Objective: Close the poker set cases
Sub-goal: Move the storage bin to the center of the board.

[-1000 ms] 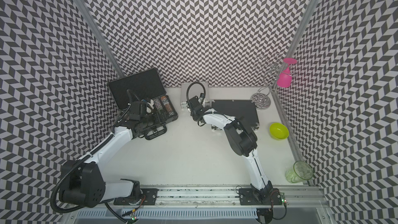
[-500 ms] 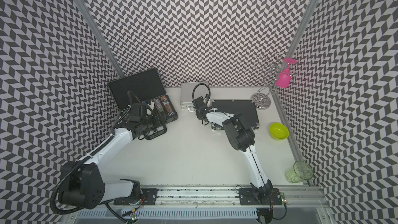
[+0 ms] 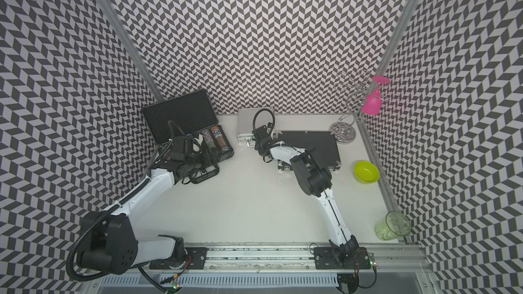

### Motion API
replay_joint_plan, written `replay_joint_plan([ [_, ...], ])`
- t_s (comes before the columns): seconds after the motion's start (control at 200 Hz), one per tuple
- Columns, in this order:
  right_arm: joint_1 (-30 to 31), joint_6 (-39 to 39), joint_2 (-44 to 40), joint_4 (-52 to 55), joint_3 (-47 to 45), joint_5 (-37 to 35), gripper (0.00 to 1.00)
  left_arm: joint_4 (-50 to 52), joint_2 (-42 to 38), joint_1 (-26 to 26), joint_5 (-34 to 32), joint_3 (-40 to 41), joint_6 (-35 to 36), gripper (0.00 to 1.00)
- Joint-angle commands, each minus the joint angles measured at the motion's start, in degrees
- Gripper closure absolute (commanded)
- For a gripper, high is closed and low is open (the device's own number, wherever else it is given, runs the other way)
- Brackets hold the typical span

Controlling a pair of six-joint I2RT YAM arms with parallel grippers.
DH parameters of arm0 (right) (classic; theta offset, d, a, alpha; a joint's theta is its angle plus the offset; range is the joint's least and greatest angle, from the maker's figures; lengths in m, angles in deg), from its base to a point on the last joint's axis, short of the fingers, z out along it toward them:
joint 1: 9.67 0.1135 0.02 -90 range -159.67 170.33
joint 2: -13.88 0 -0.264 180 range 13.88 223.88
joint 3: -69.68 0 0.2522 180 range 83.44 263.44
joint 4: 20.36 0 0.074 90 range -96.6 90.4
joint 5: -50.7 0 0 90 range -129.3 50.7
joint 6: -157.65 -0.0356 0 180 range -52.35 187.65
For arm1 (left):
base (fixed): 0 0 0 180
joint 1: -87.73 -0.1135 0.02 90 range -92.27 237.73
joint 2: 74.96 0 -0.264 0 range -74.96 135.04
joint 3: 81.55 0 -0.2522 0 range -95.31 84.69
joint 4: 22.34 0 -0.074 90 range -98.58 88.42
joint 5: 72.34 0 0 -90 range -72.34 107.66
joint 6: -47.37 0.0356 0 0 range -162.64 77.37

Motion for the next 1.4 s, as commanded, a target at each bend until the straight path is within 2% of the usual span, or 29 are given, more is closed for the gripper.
replay_joint_plan([
  [0.0, -0.3, 0.2, 1.2, -1.1, -0.7, 4.2, 0.82, -1.5, -0.6, 0.0, 0.6, 0.7, 0.1, 0.04],
  [0.245, -0.1, 1.1, -6.5, -6.7, -11.0, 8.1, 0.9, -1.9, -0.3, 0.0, 0.6, 1.0, -0.1, 0.05],
  [0.706, 2.3, 4.6, -19.3, -8.3, -26.4, 11.6, 0.92, -1.9, -0.5, 0.2, 0.6, 0.8, -0.2, 0.05],
  [1.171, 6.1, 4.2, -30.7, -7.9, -40.6, 13.5, 0.93, -0.5, -0.7, 0.1, 0.0, -0.5, 0.8, 0.05],
  [1.267, 7.2, 4.0, -33.7, -7.7, -43.6, 14.3, 0.93, -0.4, -0.7, 1.2, 0.2, -0.3, 0.8, 0.05],
  [1.397, 8.6, 3.8, -38.4, -7.5, -48.7, 14.7, 0.93, 0.1, -0.2, 5.4, -3.3, -0.2, 2.6, 0.05],
])
